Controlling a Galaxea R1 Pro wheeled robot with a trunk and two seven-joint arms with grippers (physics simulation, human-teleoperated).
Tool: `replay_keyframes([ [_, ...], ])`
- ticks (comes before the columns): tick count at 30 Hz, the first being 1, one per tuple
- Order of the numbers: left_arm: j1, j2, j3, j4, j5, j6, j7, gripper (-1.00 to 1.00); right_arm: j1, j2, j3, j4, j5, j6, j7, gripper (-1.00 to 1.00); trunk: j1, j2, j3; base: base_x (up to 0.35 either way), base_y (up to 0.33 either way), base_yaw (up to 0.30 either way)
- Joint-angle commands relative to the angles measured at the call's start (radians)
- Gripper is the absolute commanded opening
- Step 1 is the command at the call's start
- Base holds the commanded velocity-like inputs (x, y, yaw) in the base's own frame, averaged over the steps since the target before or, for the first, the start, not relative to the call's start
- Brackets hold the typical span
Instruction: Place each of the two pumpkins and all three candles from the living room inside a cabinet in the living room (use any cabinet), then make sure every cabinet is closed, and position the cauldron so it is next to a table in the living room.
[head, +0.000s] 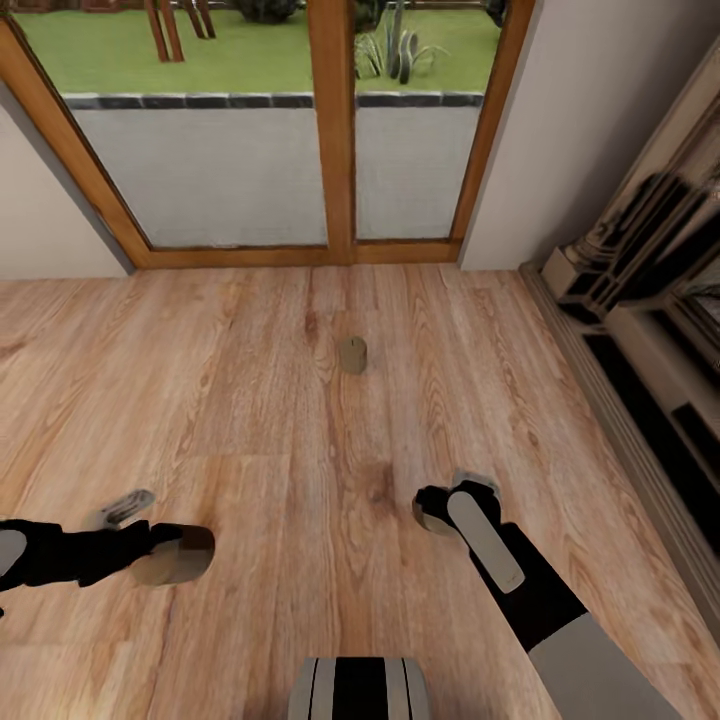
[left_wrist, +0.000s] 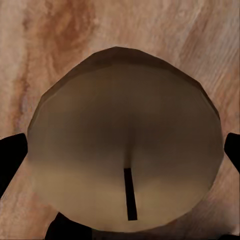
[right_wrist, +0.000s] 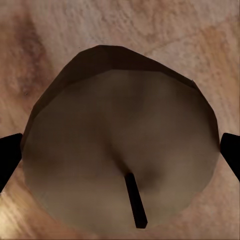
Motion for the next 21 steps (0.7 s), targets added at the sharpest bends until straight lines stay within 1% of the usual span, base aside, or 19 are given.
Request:
replay_keyframes([
  [1,-0.001,-0.013,-0.004,0.000,-0.020,0.004,0.018,-1.00,-0.001,0.001,0.003,-0.007,-0.007,0.006,-0.009,-1.00,-0.001,0.000,0.003,0.000,0.000,0.000],
  [2,-0.001,-0.023,-0.006,0.001,-0.032,0.003,0.022,-1.00,-0.001,0.005,0.004,-0.010,-0.007,0.007,-0.010,-1.00,-0.001,0.000,0.007,0.000,0.000,0.000],
  [4,-0.001,-0.035,-0.002,0.001,-0.050,0.003,0.027,-1.00,-0.001,0.018,0.004,-0.013,-0.007,0.010,-0.010,-1.00,-0.002,0.001,0.015,0.000,0.000,0.007],
  [5,-0.001,-0.036,-0.001,0.001,-0.053,0.003,0.027,-1.00,-0.001,0.021,0.004,-0.014,-0.007,0.010,-0.010,-1.00,-0.002,0.001,0.018,0.000,0.000,0.030],
  [7,-0.001,-0.041,-0.001,0.002,-0.060,0.003,0.030,-1.00,-0.001,0.037,0.005,-0.013,-0.007,0.010,-0.010,-1.00,-0.003,0.001,0.024,0.000,0.000,0.094],
  [9,-0.001,-0.042,-0.004,0.001,-0.062,0.002,0.032,-1.00,-0.001,0.048,0.006,-0.007,-0.007,0.009,-0.010,-1.00,-0.004,0.002,0.030,0.000,0.000,0.144],
  [13,-0.001,-0.044,-0.008,0.001,-0.063,0.001,0.035,-1.00,-0.001,0.055,0.006,-0.001,-0.008,0.010,-0.010,-1.00,-0.006,0.003,0.041,0.000,0.000,0.166],
  [21,-0.001,-0.044,-0.002,0.002,-0.066,0.001,0.037,-1.00,-0.001,0.056,0.007,0.003,-0.006,0.011,0.000,-1.00,-0.010,0.005,0.061,0.000,0.000,0.190],
])
